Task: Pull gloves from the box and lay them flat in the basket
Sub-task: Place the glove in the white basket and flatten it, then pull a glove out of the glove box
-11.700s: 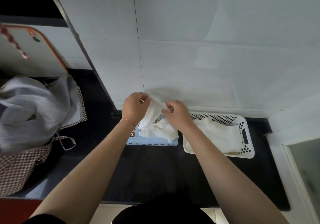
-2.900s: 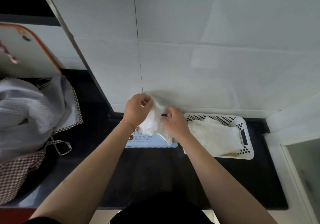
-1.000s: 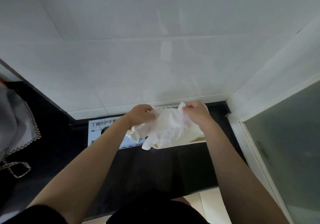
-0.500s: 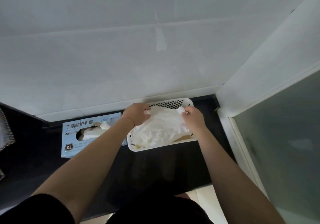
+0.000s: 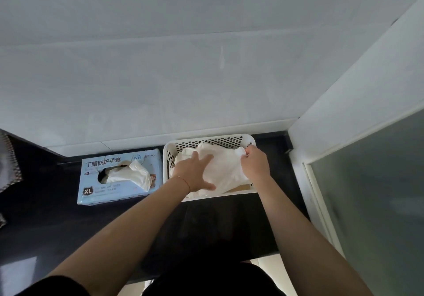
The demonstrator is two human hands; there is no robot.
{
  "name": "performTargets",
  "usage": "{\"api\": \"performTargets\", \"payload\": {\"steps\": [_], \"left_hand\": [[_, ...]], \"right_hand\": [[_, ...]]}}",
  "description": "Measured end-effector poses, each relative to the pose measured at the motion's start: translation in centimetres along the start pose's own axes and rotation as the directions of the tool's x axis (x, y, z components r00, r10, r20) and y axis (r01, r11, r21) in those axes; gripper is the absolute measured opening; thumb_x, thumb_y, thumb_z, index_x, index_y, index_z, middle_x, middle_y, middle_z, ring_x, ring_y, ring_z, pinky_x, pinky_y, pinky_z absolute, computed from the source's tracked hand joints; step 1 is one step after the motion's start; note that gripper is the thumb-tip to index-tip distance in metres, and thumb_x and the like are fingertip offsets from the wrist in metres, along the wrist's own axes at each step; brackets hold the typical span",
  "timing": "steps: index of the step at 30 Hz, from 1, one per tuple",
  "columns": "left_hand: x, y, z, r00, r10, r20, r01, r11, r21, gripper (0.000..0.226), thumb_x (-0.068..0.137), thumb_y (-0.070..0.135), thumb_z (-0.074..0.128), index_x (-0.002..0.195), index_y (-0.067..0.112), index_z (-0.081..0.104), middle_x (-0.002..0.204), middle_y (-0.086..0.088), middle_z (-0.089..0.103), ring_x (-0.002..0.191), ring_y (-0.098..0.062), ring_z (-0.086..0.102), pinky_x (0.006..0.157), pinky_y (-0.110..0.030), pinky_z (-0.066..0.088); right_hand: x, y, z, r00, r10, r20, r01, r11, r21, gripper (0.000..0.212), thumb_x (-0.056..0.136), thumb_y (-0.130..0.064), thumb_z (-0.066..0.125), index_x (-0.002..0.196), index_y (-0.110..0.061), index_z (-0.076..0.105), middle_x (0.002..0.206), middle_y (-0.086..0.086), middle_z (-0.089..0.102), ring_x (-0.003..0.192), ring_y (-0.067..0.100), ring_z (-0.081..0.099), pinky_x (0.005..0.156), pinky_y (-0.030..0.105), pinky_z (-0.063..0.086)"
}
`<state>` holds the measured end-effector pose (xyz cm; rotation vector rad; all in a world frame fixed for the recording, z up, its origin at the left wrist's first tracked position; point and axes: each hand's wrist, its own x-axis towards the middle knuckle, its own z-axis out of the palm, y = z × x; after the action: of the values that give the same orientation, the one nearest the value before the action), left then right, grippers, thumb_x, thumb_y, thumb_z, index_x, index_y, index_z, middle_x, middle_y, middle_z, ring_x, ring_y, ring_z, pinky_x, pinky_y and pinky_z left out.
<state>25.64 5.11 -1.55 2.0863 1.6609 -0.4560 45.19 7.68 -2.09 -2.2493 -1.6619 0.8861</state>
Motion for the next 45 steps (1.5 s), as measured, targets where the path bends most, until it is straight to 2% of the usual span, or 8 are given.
{"api": "performTargets", "payload": {"steps": [7, 10, 14, 21, 24, 33, 36, 45], "left_hand": [[-0.5, -1.2, 0.2, 0.997, -0.033, -0.063, 0.025, 0.992, -0.122, 0.093, 0.072, 0.068, 0.068, 0.147, 0.036, 0.024, 0.134, -0.009, 0.039, 0.101, -0.029, 0.061, 0.079, -0.036, 0.051], [-1.6, -2.5, -0.6, 0.984, -0.080, -0.159, 0.042, 0.973, -0.226, 0.060, 0.086, 0.059, 0.059, 0.136, 0.029, 0.042, 0.125, -0.004, 0.047, 0.099, -0.025, 0.060, 0.077, -0.035, 0.049], [-3.5, -6.1, -1.1, 0.914, -0.254, -0.317, 0.132, 0.924, -0.360, 0.022, 0.096, 0.036, 0.050, 0.104, 0.019, 0.061, 0.112, -0.003, 0.055, 0.082, -0.026, 0.062, 0.066, -0.031, 0.044], [-7.5, -14.9, -0.3, 0.836, -0.537, -0.116, 0.440, 0.781, -0.444, 0.035, 0.088, 0.045, 0.062, 0.103, 0.016, 0.048, 0.095, -0.001, 0.060, 0.078, -0.024, 0.058, 0.063, -0.032, 0.042], [-7.9, -17.1, 0.8, 0.870, -0.490, -0.051, 0.372, 0.721, -0.585, 0.018, 0.092, 0.034, 0.055, 0.104, 0.021, 0.057, 0.097, -0.003, 0.064, 0.080, -0.022, 0.058, 0.066, -0.030, 0.043], [-8.7, -19.9, 0.1, 0.899, -0.406, -0.164, 0.152, 0.641, -0.752, 0.010, 0.090, 0.025, 0.058, 0.085, 0.022, 0.066, 0.089, 0.004, 0.065, 0.081, -0.022, 0.064, 0.069, -0.033, 0.054], [-9.2, -20.5, -0.7, 0.884, -0.406, -0.232, 0.055, 0.584, -0.810, 0.011, 0.089, 0.025, 0.062, 0.078, 0.026, 0.062, 0.082, 0.007, 0.066, 0.077, -0.019, 0.065, 0.060, -0.025, 0.046], [-11.3, -23.1, -3.9, 0.823, -0.421, -0.382, -0.074, 0.587, -0.806, 0.008, 0.087, 0.022, 0.066, 0.082, 0.016, 0.065, 0.076, 0.007, 0.065, 0.069, -0.011, 0.059, 0.067, -0.026, 0.050]], "right_hand": [[-0.5, -1.3, 0.2, 0.998, -0.018, -0.052, 0.013, 0.995, -0.103, 0.019, 0.096, -0.015, 0.054, 0.114, -0.009, 0.056, 0.101, 0.006, 0.061, 0.088, 0.019, 0.061, 0.070, 0.028, 0.051], [-1.2, -3.3, 0.6, 0.978, -0.149, -0.148, 0.107, 0.959, -0.263, 0.028, 0.094, -0.021, 0.059, 0.119, -0.011, 0.055, 0.115, 0.007, 0.057, 0.105, 0.024, 0.056, 0.087, 0.038, 0.050], [-2.3, -6.8, 2.0, 0.969, -0.227, -0.099, 0.209, 0.964, -0.166, 0.016, 0.093, -0.015, 0.056, 0.106, -0.009, 0.061, 0.106, 0.006, 0.056, 0.101, 0.024, 0.054, 0.083, 0.035, 0.043], [-6.0, -13.9, 7.4, 0.930, -0.359, 0.084, 0.366, 0.926, -0.093, 0.013, 0.089, -0.009, 0.052, 0.079, -0.015, 0.057, 0.086, -0.002, 0.057, 0.085, 0.021, 0.055, 0.074, 0.035, 0.047], [-7.6, -15.9, 9.2, 0.909, -0.396, 0.133, 0.408, 0.909, -0.081, 0.016, 0.088, -0.007, 0.051, 0.074, -0.015, 0.054, 0.077, -0.006, 0.052, 0.076, 0.017, 0.052, 0.064, 0.028, 0.038], [-9.4, -19.0, 11.7, 0.926, -0.304, 0.224, 0.312, 0.950, -0.003, 0.012, 0.091, -0.019, 0.057, 0.102, -0.014, 0.061, 0.096, -0.001, 0.063, 0.089, 0.018, 0.060, 0.070, 0.030, 0.047], [-10.0, -20.4, 12.1, 0.922, -0.307, 0.237, 0.310, 0.951, 0.027, 0.024, 0.087, -0.035, 0.067, 0.101, -0.019, 0.057, 0.091, -0.005, 0.058, 0.076, 0.012, 0.055, 0.057, 0.024, 0.037], [-11.0, -24.2, 11.5, 0.896, -0.412, 0.164, 0.402, 0.911, 0.093, 0.015, 0.093, -0.029, 0.062, 0.087, -0.016, 0.059, 0.079, -0.006, 0.059, 0.070, 0.010, 0.053, 0.056, 0.017, 0.034]]}}
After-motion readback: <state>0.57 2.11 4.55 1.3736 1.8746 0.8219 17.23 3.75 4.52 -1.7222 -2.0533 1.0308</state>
